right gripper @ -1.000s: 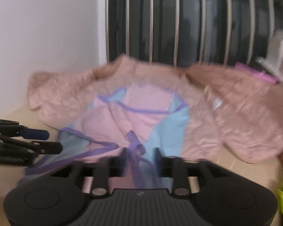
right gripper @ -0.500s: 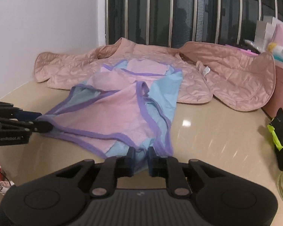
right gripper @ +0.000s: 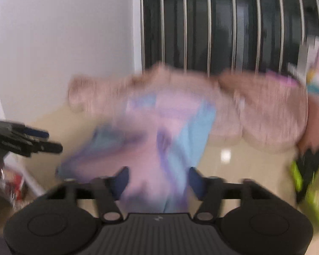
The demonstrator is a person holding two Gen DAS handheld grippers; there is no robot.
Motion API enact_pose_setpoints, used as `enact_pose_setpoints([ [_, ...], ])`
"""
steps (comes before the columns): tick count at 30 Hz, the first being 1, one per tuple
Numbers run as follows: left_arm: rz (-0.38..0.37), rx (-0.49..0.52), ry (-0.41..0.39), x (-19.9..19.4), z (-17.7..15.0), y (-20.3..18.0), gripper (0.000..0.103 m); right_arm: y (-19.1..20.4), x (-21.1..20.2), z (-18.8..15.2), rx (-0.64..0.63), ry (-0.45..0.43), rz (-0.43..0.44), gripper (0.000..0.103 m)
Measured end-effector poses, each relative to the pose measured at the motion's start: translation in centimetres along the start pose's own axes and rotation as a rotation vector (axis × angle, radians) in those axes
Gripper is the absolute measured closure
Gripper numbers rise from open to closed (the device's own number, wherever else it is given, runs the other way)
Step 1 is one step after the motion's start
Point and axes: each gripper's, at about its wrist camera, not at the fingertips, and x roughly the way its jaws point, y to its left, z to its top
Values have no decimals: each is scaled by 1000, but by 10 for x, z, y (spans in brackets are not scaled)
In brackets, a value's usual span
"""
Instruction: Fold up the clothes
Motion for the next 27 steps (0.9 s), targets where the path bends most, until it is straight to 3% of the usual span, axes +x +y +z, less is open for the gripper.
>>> enact_pose_setpoints([
  [2, 34, 10, -5, 20, 17, 8, 9, -8, 32, 14, -60, 23, -76, 44],
  [4, 30, 16, 31, 48, 25, 7, 11, -12, 70, 18, -103, 85, -92, 61],
  [5, 37, 24, 42, 56, 26, 5, 12, -14, 89, 20, -123, 119, -91, 76],
  [6, 44, 32, 52, 64, 27, 4, 12, -15, 105, 21, -141, 148, -85, 83],
  [10, 52, 28, 72, 83, 25, 4, 17, -13, 136, 17, -182, 203, -21, 83],
  [12, 45, 17, 50, 82, 26, 5, 46, -13, 141, 18, -170, 195, -9, 83],
  [13, 51, 20, 45, 83, 28, 6, 53, -13, 143, 18, -156, 194, -6, 83],
  [15, 47, 27, 42, 84, 30, 6, 79, -17, 144, 21, -110, 197, 1, 83],
  [17, 39, 25, 40, 84, 30, 6, 83, -19, 139, 22, -91, 181, 24, 82],
  [20, 36, 24, 34, 84, 29, 6, 84, -17, 131, 19, -105, 167, 44, 65],
  [21, 39, 24, 30, 85, 28, 5, 84, -16, 132, 18, -114, 175, 43, 65],
  [23, 49, 28, 27, 87, 29, 2, 85, -13, 135, 16, -127, 187, 39, 68],
  [25, 77, 30, 23, 82, 25, 3, 90, -14, 138, 16, -114, 180, 13, 94],
  [27, 104, 33, 19, 77, 22, 4, 94, -19, 138, 18, -72, 170, -68, 102],
])
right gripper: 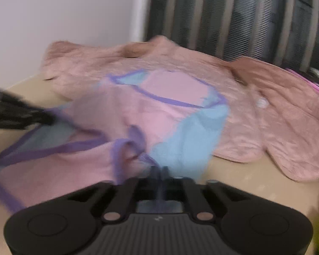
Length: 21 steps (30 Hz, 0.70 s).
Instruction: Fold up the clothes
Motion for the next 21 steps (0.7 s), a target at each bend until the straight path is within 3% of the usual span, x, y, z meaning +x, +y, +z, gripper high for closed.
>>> enact_pose_setpoints([
  [5, 29, -3, -3, -13, -9, 12, 95, -35, -28, -10, 192, -62, -149, 102],
  [7, 18, 15, -9, -13, -8, 7, 78, -43, -29, -18, 224, -45, -182, 101],
  [8, 13, 24, -12, -14, -7, 4, 49, -45, -26, -21, 227, -30, -182, 97],
  [9, 7, 33, -15, -14, -6, 2, 36, -45, -25, -23, 228, -21, -177, 95],
  [10, 4, 43, -18, -14, -6, -1, 25, -44, -27, -24, 223, -27, -163, 92],
  [11, 11, 61, -19, -13, -5, -4, 25, -43, -29, -24, 218, -32, -149, 81],
  [12, 18, 79, -19, -12, -5, -7, 25, -42, -31, -24, 213, -40, -136, 64],
  [13, 23, 92, -18, -10, -4, -10, 25, -41, -34, -24, 206, -52, -124, 59],
  [15, 7, 77, -5, -5, -5, -8, 49, -37, -34, -22, 197, -46, -96, 58],
  [16, -11, 59, -11, -4, -6, -7, 57, -36, -31, -22, 194, -28, -89, 60],
  [17, -19, 41, -11, -4, -6, -4, 75, -35, -29, -23, 192, -15, -94, 61],
  [18, -17, 26, -10, -4, -6, 0, 89, -34, -27, -24, 193, -6, -105, 69],
  [20, -14, -4, -9, -5, -7, 7, 93, -30, -26, -28, 210, -3, -152, 89],
  [21, -18, -16, -8, -8, -9, 10, 96, -29, -26, -30, 219, -2, -175, 93],
])
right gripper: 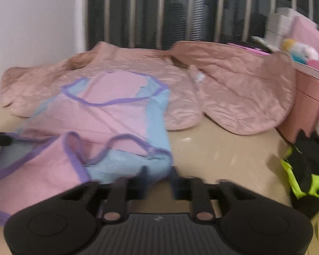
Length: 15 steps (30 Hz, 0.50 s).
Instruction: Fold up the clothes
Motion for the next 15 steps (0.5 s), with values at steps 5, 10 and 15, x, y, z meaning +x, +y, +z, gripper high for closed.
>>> enact_pose_setpoints([
  [5, -38, -53, 11, -17, -12, 12, 99, -2, -18, -9, -2, 38, 0, 103],
  [10, -103, -147, -24, -23, 15, 37, 17, -14, -53, 9, 32, -37, 87, 89],
  [15, -90, -141, -66, 24, 96, 49, 15, -30, -26, 81, 87, -139, 132, 46],
])
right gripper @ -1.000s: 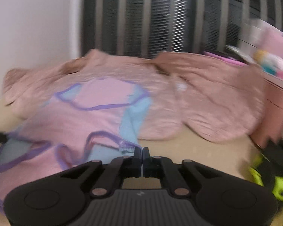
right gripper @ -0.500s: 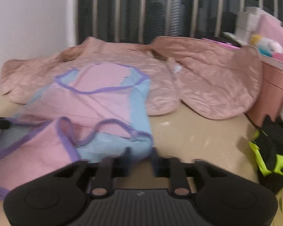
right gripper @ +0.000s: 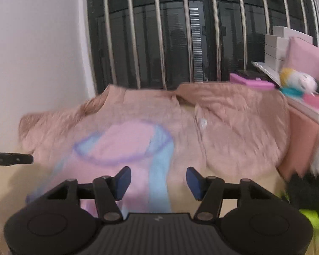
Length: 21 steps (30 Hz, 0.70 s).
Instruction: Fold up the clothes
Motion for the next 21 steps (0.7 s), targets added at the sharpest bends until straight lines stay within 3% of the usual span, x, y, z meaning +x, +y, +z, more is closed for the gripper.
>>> enact_pose_setpoints([
  [2, 5, 44, 57, 45, 27, -9, 14, -6, 39, 26, 29, 8, -5, 46],
  [7, 135, 193, 184, 144, 52, -28, 13, -19, 148, 60, 89, 131, -48, 47],
  [10, 57, 121, 210, 162, 45, -15, 14, -25, 196, 58, 95, 207, -90, 47],
  [11, 33, 90, 204, 163, 42, -10, 19, -26, 205, 55, 89, 219, -109, 47],
  [13, 59, 47, 161, 160, 40, -2, 46, -27, 220, 47, 86, 243, -111, 59],
  [14, 69, 22, 143, 158, 40, 3, 82, -27, 225, 43, 86, 250, -105, 91],
  [15, 68, -23, 141, 157, 41, 13, 100, -26, 227, 41, 81, 246, -107, 98],
  [18, 44, -130, 133, 156, 40, 36, 101, -26, 222, 39, 76, 227, -140, 99],
  [21, 96, -44, 92, 153, 43, 25, 97, -22, 219, 38, 58, 210, -179, 97],
])
